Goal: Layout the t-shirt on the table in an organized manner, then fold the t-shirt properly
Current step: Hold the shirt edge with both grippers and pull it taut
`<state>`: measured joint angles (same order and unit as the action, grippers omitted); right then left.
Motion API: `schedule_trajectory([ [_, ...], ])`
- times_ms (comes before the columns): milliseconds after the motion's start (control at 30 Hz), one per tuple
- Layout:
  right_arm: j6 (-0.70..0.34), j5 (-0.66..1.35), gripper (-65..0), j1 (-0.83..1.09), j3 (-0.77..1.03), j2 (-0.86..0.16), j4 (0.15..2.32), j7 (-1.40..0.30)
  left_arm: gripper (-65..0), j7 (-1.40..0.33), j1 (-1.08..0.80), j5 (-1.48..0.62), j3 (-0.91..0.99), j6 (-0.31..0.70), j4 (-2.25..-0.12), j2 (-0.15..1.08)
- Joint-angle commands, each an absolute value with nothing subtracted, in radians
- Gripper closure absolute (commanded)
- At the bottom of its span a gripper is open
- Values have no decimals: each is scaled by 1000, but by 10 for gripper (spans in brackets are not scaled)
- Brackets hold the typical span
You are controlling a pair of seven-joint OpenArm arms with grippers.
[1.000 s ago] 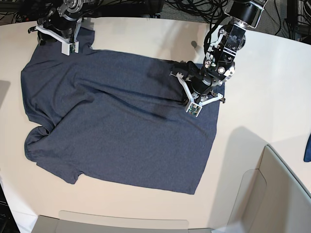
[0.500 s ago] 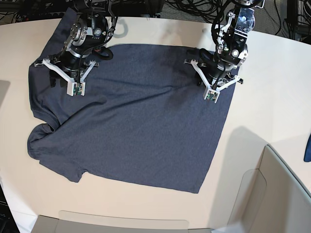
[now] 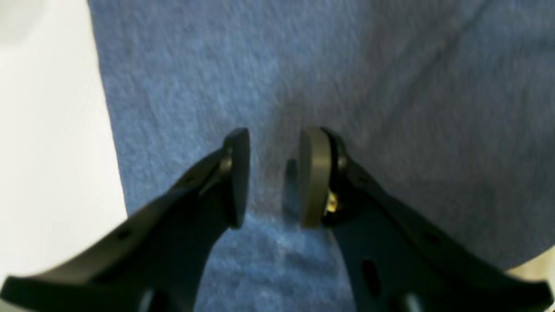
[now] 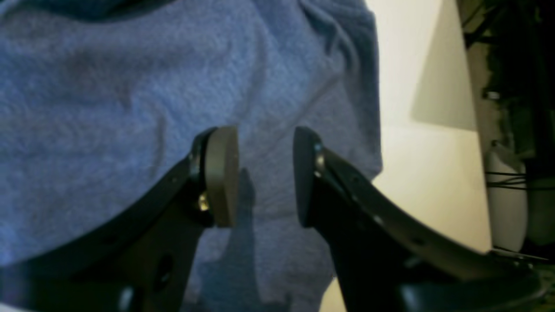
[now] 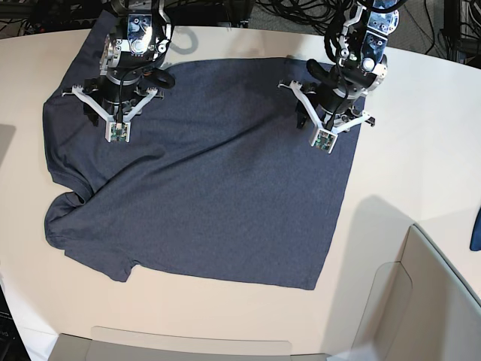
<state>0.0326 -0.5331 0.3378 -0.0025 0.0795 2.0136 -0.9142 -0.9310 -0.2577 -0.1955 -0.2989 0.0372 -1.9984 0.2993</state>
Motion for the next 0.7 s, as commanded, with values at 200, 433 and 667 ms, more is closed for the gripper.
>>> schedule_trajectory([
  [200, 45, -513, -212, 305, 160, 15, 1874, -895, -182, -915, -257, -193, -295, 38, -2017, 306],
  [433, 45, -475, -103, 340, 239, -64, 1781, -894, -181, -915, -262, -193, -295, 38, -2017, 308],
  [667, 45, -476, 0, 438, 274, -65, 1782, -897, -180, -915, -265, -193, -297, 38, -2017, 308],
])
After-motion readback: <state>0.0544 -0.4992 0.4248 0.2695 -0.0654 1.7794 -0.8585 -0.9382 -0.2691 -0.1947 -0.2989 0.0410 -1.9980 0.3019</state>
